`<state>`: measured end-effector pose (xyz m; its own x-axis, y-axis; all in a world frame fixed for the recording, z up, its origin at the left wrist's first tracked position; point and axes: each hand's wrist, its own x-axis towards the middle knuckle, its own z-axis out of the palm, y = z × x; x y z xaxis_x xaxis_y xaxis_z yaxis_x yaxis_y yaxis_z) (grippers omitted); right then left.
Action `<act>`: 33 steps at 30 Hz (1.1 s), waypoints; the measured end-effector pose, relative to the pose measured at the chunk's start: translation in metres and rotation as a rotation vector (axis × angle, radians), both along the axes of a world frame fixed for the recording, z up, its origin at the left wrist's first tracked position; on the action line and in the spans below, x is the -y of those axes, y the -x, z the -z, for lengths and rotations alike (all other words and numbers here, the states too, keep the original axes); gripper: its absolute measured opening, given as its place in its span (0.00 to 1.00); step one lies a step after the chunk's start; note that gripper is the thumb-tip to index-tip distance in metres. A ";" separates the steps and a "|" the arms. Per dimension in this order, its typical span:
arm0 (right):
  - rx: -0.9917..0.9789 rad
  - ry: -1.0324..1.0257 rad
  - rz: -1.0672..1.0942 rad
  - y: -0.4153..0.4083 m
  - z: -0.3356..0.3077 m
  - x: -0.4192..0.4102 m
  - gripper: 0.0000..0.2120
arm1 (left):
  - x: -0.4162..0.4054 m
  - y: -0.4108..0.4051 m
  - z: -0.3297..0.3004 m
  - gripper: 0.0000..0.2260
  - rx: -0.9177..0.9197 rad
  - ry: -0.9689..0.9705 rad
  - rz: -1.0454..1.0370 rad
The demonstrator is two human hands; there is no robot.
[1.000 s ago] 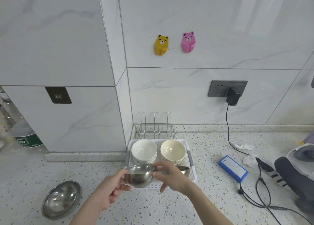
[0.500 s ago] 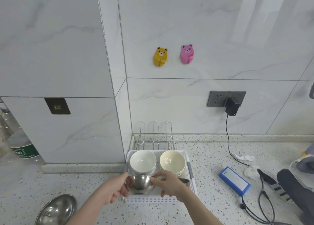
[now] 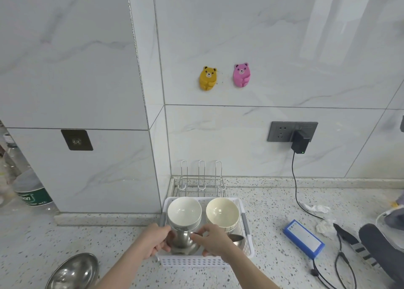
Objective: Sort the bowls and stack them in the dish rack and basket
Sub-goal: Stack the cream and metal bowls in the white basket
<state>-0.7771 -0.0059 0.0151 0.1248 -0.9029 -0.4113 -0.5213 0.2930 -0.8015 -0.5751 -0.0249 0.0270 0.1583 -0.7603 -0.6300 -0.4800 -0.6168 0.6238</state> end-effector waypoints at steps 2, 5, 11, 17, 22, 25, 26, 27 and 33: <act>0.005 0.002 0.020 -0.003 0.001 -0.001 0.20 | -0.001 0.001 0.002 0.13 -0.015 0.014 -0.020; 0.010 -0.004 0.030 -0.004 0.000 -0.003 0.19 | -0.004 0.005 0.007 0.14 0.002 0.089 -0.043; -0.071 0.035 0.002 -0.008 -0.002 -0.007 0.18 | -0.011 0.007 0.019 0.13 0.042 0.229 -0.055; -0.200 0.122 -0.023 -0.017 -0.001 -0.015 0.14 | -0.016 0.006 0.025 0.08 0.115 0.304 -0.035; -0.386 0.227 -0.074 -0.024 0.006 -0.024 0.14 | -0.024 0.006 0.027 0.08 0.139 0.339 -0.028; -0.431 0.242 -0.086 -0.026 0.007 -0.029 0.16 | -0.029 0.007 0.023 0.07 0.118 0.360 -0.052; -0.441 0.249 -0.083 -0.027 0.007 -0.031 0.16 | -0.032 0.007 0.021 0.09 0.102 0.369 -0.047; -0.448 0.258 -0.073 -0.027 0.006 -0.032 0.18 | -0.035 0.006 0.019 0.10 0.079 0.378 -0.036; -0.472 0.331 0.085 -0.036 -0.011 -0.041 0.21 | -0.065 -0.025 0.005 0.11 -0.103 0.419 0.005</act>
<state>-0.7409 0.0355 0.0256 -0.0820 -0.9917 -0.0985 -0.8302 0.1227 -0.5437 -0.5505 0.0404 0.0220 0.1068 -0.9543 -0.2790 -0.4040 -0.2980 0.8648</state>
